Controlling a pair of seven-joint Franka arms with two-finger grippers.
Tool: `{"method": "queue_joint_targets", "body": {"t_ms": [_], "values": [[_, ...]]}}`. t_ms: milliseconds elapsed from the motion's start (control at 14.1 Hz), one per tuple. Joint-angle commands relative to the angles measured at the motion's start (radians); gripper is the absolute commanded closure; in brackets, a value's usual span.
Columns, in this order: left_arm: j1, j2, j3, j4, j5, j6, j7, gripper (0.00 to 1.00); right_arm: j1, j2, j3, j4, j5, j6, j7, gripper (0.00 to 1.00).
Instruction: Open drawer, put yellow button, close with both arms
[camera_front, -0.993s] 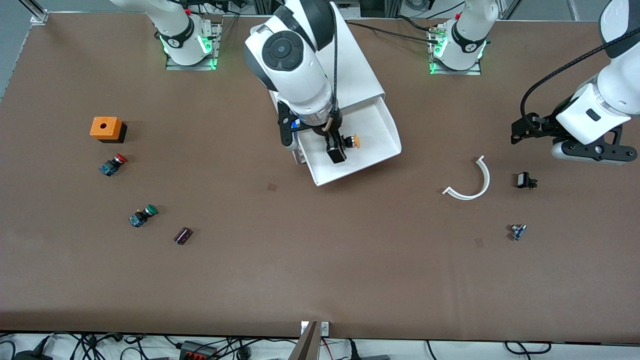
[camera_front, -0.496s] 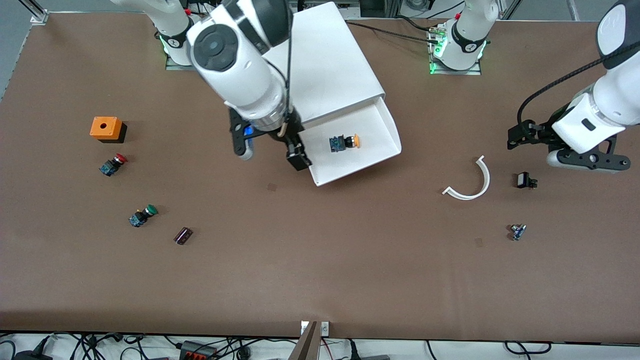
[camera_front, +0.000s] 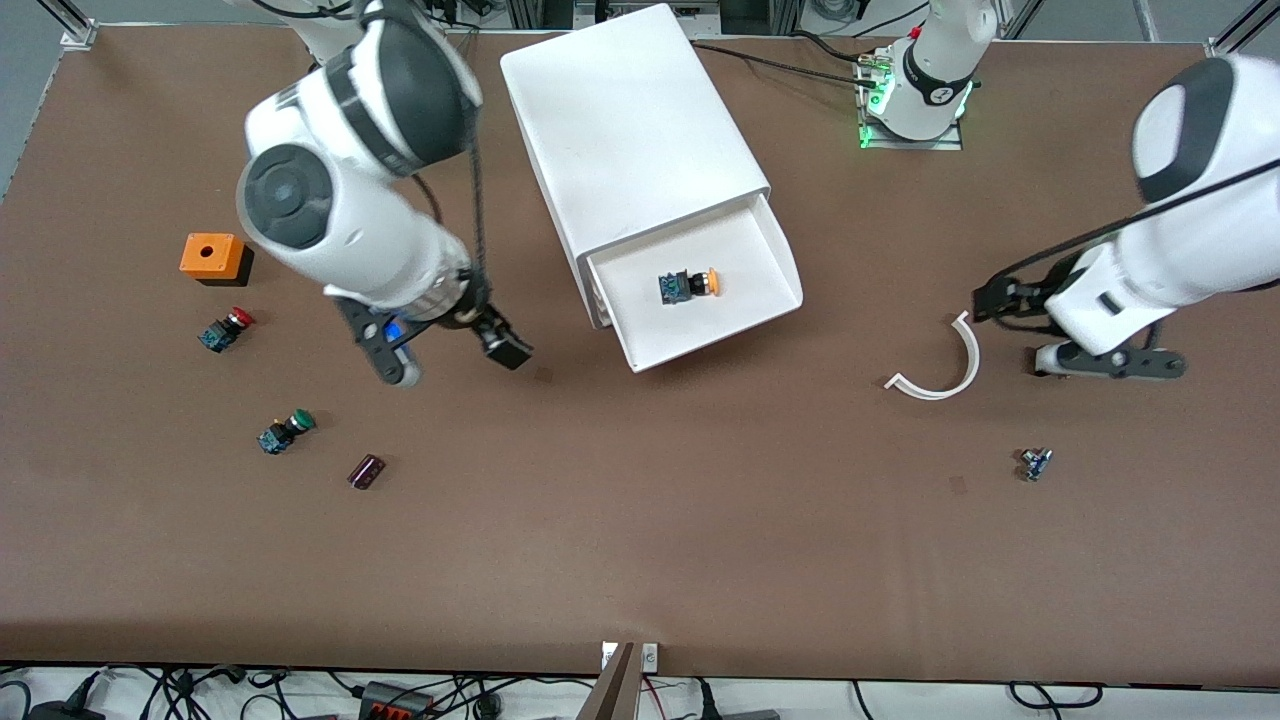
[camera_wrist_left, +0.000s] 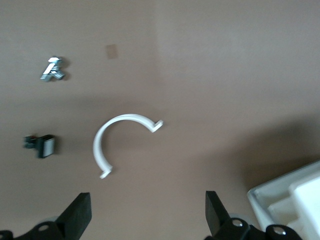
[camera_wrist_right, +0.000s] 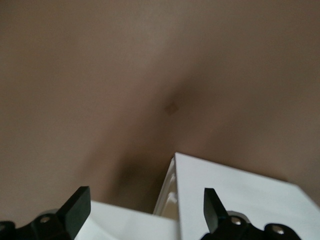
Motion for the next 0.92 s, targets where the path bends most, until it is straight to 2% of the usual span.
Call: {"method": "queue_joint_targets", "body": {"t_ms": [0,213,355,496,709,851], "values": [[-0.087,0.079,0.001,0.039,-0.007,0.055,-0.180,0.00,-0.106,-0.009,0.015,-0.008,-0.009,-0.039,-0.207,0.00],[-0.198,0.147,0.003,0.048,-0.006,0.124,-0.394,0.00,-0.179,-0.009,0.015,-0.007,-0.009,-0.039,-0.353,0.00],[-0.269,0.217,0.003,0.129,-0.001,0.140,-0.508,0.00,-0.219,-0.008,0.015,-0.007,-0.010,-0.039,-0.440,0.00],[-0.335,0.265,0.007,0.160,-0.001,0.144,-0.608,0.00,-0.250,-0.008,0.015,-0.008,-0.021,-0.049,-0.541,0.00],[-0.389,0.293,0.007,0.159,-0.001,0.207,-0.645,0.00,-0.240,-0.008,0.016,-0.007,-0.168,-0.149,-0.632,0.00],[-0.397,0.312,0.004,0.159,0.000,0.219,-0.648,0.00,-0.247,-0.008,0.018,-0.007,-0.173,-0.168,-0.637,0.00]]}}
